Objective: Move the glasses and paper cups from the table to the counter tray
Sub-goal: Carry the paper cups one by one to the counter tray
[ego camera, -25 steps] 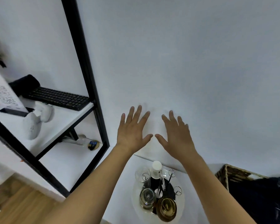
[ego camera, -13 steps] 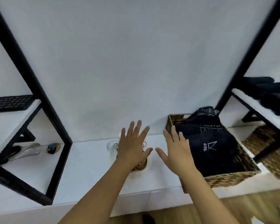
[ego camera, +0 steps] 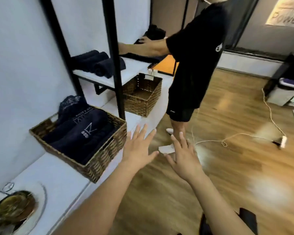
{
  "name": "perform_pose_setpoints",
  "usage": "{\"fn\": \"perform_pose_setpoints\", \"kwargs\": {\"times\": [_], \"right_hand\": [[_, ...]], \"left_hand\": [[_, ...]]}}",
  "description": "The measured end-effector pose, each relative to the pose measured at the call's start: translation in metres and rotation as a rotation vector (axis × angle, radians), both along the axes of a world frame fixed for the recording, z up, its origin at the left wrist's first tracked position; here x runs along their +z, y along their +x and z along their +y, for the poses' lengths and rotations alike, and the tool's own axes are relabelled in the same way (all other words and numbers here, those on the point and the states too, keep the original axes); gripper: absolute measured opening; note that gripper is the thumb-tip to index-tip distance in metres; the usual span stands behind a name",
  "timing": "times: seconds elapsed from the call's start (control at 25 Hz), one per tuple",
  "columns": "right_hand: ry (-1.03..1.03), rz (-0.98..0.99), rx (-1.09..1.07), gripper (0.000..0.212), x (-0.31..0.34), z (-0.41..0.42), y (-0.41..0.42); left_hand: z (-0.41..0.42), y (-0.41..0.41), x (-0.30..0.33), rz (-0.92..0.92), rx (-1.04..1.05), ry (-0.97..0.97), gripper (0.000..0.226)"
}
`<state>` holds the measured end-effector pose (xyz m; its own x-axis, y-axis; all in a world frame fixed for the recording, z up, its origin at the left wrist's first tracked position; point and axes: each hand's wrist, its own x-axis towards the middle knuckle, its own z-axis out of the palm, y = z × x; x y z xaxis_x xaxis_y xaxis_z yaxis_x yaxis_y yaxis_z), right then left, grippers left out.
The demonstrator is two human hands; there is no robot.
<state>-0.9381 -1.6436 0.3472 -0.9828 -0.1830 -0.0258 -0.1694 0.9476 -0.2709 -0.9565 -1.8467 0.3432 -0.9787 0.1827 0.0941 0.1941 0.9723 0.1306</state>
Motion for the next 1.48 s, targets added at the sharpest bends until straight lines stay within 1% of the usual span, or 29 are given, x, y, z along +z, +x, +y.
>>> {"fn": "perform_pose_setpoints", "kwargs": {"times": [0.16, 0.52, 0.72, 0.96, 1.08, 1.2, 1.32, 1.48], "right_hand": [[0.02, 0.002, -0.195, 0.077, -0.01, 0.124, -0.01], [0.013, -0.081, -0.456, 0.077, -0.029, 0.333, -0.05], [-0.033, -0.093, -0.612, 0.077, -0.038, 0.412, -0.08], [-0.051, -0.096, -0.808, 0.077, -0.057, 0.51, -0.153], [-0.077, -0.101, -0.915, 0.077, -0.052, 0.557, -0.195], [-0.086, -0.075, -1.047, 0.077, -0.044, 0.603, -0.228], [-0.088, -0.08, -1.171, 0.078, -0.043, 0.638, -0.228], [-0.115, -0.098, -1.361, 0.078, -0.052, 0.702, -0.206]], "left_hand": [[0.132, -0.049, -0.001, -0.018, -0.213, 0.01, 0.084], [0.366, -0.127, -0.02, -0.068, -0.457, -0.024, 0.084], [0.457, -0.185, -0.03, -0.089, -0.599, -0.057, 0.086], [0.581, -0.286, -0.047, -0.119, -0.771, -0.069, 0.083], [0.645, -0.336, -0.038, -0.152, -0.894, -0.07, 0.081], [0.715, -0.384, -0.027, -0.123, -1.023, -0.112, 0.08], [0.778, -0.396, -0.03, -0.098, -1.148, -0.104, 0.08], [0.877, -0.379, -0.043, -0.111, -1.337, -0.13, 0.081]]}}
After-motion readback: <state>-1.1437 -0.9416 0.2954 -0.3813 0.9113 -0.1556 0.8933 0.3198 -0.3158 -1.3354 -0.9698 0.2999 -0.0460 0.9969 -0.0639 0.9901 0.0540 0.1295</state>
